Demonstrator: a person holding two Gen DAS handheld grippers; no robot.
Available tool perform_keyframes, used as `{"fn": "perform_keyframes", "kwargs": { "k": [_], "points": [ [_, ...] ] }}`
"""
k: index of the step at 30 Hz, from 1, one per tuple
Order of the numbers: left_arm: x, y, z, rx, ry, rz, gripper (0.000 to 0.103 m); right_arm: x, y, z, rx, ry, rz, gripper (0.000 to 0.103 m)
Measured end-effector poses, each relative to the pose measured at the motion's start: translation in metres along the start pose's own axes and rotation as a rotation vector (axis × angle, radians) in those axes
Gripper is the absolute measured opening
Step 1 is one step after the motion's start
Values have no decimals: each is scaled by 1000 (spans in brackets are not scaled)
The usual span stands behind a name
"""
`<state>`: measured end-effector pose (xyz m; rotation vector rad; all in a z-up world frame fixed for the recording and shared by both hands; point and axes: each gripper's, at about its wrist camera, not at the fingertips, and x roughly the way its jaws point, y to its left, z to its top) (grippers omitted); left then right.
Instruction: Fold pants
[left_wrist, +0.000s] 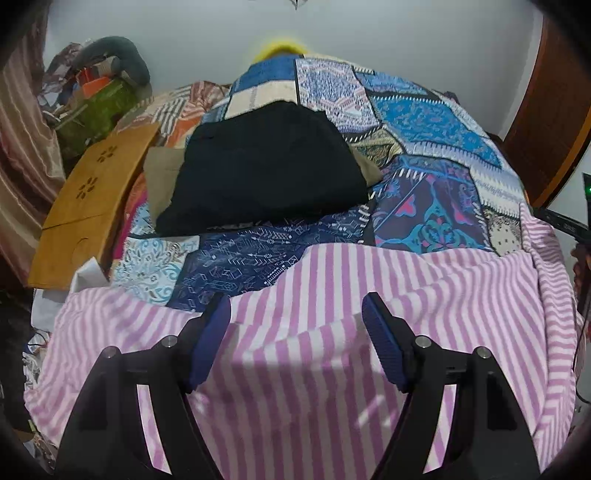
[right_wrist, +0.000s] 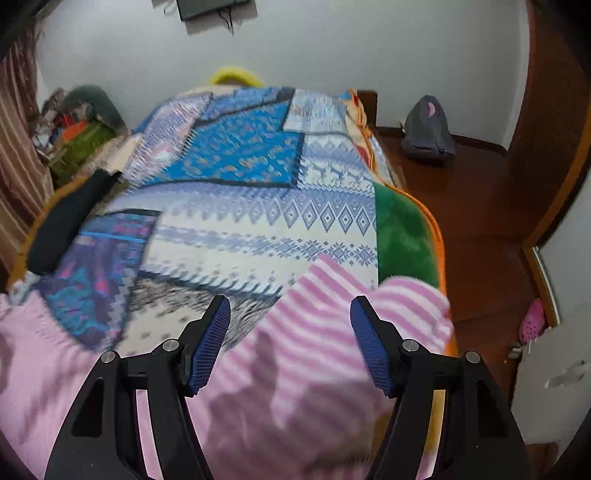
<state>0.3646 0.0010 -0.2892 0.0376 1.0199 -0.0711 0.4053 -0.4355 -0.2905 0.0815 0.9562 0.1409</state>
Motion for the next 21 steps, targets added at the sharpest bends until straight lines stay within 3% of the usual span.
{"fn": "perform_keyframes", "kwargs": {
  "k": [4,7,9,11,13,16,21],
  "points": [
    [17,2,-3,-15,39,-15,74,39,-6,6,-21,72,-46,64],
    [24,2,-6,-12,44,-14,74,56,-13,0,-1,100,-3,63],
    [26,-1,-7,-1,42,-4,74,53,-14,-2,-3,88,2,55],
    [27,-5,-8,7,45,3,74,48,-20,-1,-1,82,-4,23],
    [23,-8,-8,10,44,-3,74,44,-26,0,0,91,0,11],
    [9,-14,-9,21,35,-21,74,29,-32,1,7,80,7,7],
    [-24,-34,-12,58,18,-60,74,-27,-28,-4,16,-29,25,7]
  ]
}}
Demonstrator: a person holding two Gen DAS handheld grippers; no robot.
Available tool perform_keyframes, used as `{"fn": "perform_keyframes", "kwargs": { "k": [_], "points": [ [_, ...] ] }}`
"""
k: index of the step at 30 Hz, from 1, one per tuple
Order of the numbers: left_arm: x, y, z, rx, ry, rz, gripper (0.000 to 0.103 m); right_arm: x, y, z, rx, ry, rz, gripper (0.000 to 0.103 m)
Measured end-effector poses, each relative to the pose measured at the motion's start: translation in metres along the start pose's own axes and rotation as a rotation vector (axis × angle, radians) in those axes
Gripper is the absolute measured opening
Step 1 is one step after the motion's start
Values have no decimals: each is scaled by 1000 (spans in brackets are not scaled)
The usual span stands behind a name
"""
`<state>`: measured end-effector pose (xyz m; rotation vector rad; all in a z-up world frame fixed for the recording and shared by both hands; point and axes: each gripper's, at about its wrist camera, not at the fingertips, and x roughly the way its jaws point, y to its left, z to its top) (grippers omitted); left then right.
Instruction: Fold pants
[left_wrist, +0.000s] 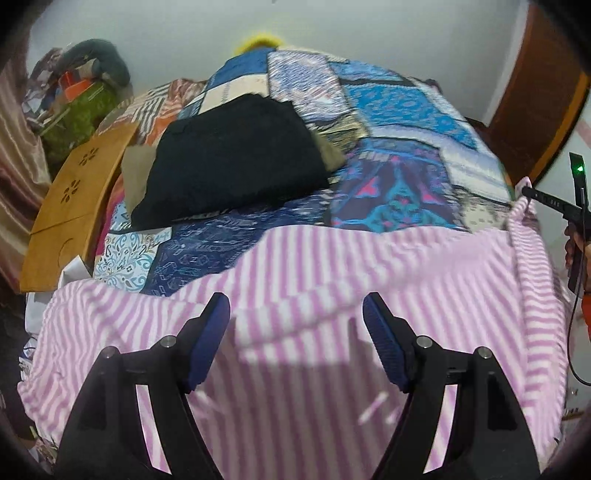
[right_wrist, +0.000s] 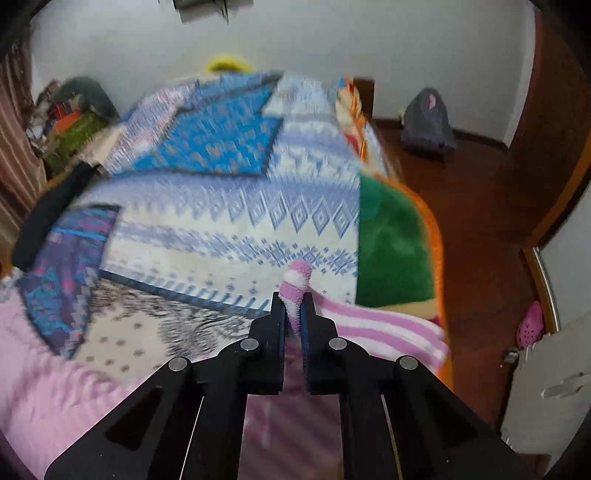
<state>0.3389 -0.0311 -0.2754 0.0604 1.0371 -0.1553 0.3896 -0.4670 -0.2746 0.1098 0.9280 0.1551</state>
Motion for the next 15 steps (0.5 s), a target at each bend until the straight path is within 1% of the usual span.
{"fn": "perform_keyframes", "kwargs": {
  "k": [4,6,10,11,15],
  "points": [
    [-24,-30,-8,49,-12,-36,77,-58,-3,-11,10,-77,14,7],
    [-34,-48,-14,69,-9,-73,77,-87,-7,-21,16,-106,16,7],
    [-45,-86,-25,109,3,-139,77,-121,-19,-36,45,-143,18,7],
    [-48,-99,-29,126,4,-163,77,-126,-22,-39,53,-148,16,7],
    [-49,-140,-44,195,17,-217,77,-140,-38,-64,103,-157,21,7]
  ]
}}
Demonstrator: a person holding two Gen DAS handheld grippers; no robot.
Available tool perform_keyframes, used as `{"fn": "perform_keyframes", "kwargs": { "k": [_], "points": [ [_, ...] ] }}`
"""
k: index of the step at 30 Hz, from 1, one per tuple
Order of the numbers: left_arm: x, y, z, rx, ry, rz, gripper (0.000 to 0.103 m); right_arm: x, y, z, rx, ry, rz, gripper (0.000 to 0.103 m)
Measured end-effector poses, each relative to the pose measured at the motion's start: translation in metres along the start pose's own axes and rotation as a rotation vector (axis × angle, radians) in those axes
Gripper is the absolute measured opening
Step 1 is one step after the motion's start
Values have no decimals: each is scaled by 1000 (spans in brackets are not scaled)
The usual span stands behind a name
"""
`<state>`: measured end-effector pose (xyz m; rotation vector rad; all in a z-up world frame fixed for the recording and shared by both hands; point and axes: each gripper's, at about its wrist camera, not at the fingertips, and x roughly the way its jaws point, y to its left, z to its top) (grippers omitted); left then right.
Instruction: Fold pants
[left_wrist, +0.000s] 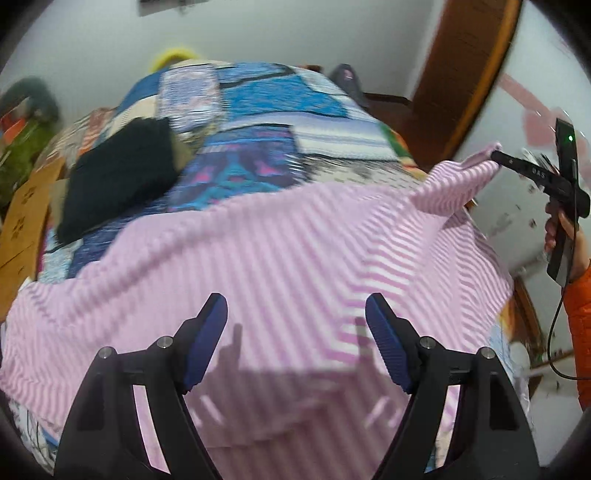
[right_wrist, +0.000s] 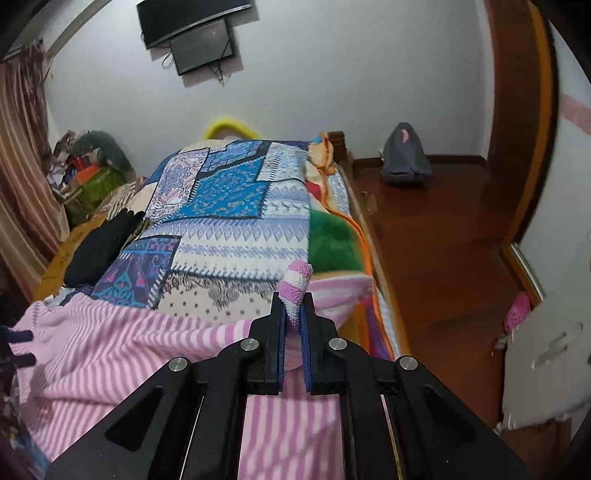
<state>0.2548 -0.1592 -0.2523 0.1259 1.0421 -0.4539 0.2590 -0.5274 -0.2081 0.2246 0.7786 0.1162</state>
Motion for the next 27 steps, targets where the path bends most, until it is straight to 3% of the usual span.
{"fn": "perform_keyframes", "kwargs": {
  "k": [5,9,11,13,14,15,16,22,27],
  "points": [
    [23,-35,-11,87,40,-14,74,-15,-15,-25,55,8,0,7],
    [43,-45,-16,138,64,33,60,-20,-22,-43,96,13,12,7],
    [43,-44,-15,132,48,30,48,-23,-25,-49,103,11,16,7],
    [40,-44,-12,139,45,44,26,-26,-27,-52,111,4,19,7],
    [39,-43,-11,141,44,45,22,-28,-28,-52,114,-2,20,7],
    [36,-43,-10,145,37,52,9,-31,-29,-52,117,-10,20,7],
    [31,-44,-11,149,31,35,4,-34,-30,-51,123,-23,20,7],
    [5,-58,-18,176,-8,9,4,-59,-34,-55,137,-74,13,7],
    [-2,-69,-32,197,0,-20,4,-66,-38,-77,161,-57,-9,7]
  ]
}}
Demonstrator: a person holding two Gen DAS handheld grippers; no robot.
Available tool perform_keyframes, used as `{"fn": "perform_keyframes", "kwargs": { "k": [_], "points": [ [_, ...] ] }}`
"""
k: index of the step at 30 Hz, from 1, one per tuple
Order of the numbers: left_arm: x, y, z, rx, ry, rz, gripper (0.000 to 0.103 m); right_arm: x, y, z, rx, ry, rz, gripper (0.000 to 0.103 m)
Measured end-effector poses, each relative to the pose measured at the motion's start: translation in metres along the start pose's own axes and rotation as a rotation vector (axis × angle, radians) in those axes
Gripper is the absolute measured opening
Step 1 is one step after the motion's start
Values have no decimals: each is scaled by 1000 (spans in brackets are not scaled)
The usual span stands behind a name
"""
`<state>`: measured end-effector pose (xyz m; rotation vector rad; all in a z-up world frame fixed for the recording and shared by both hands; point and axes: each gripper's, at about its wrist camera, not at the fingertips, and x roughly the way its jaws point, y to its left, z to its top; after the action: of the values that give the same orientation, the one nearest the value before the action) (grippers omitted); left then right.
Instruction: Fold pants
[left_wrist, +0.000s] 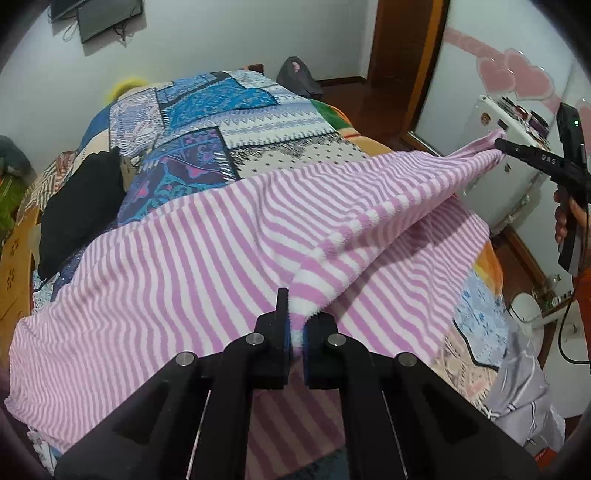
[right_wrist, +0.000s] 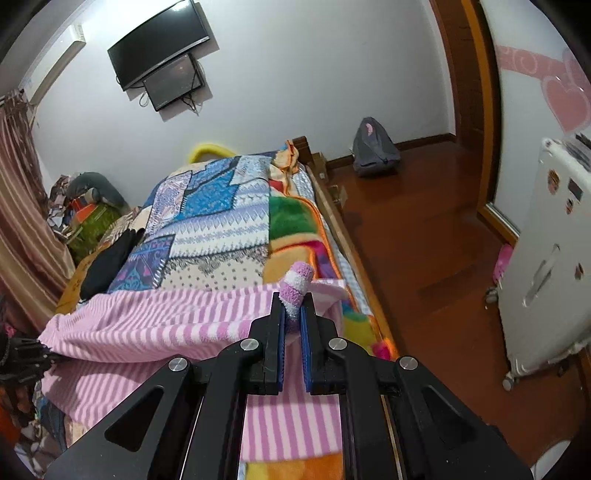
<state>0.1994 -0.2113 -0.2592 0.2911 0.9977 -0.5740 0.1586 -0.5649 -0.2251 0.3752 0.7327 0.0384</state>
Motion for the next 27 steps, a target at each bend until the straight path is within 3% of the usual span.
{"fn": "perform_keyframes", "kwargs": {
  "k": [5,13,27],
  "points": [
    [10,-11,-14,18,33,10,4,8,-16,-30,61,55,-34,7],
    [5,-15,-23,28,22,20,5,20,-30,-70,138,117,-62,7],
    [-9,-20,-29,15,21,2,9,30,-39,-90,172,157,-93,8]
  ]
}}
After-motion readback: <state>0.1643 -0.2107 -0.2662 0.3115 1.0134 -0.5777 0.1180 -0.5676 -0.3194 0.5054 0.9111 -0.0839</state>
